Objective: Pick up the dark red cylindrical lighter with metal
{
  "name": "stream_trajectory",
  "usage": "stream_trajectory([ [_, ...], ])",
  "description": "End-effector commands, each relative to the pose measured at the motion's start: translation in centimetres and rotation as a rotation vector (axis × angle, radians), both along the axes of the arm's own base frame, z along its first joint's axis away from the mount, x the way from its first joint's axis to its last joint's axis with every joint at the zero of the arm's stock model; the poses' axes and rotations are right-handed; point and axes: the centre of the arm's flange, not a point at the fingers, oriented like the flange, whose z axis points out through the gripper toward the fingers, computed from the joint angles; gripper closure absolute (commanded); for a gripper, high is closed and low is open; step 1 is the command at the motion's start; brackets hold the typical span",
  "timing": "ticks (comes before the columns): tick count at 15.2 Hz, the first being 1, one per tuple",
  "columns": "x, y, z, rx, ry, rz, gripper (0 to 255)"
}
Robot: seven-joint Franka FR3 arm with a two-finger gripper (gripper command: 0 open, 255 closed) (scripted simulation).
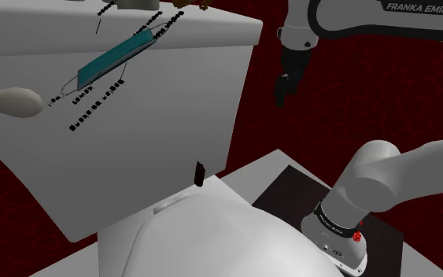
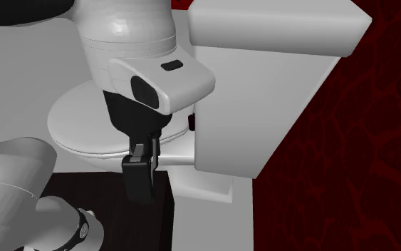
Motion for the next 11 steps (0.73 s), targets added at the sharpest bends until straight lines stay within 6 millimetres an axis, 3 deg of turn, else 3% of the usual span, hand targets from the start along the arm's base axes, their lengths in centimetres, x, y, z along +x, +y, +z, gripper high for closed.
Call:
stream_trajectory([
  [1,0.0,0.0,0.0,0.000,0.000,0.000,0],
  [11,-1.5,10.2,-6.1,0.094,-0.173,-0.074,0],
])
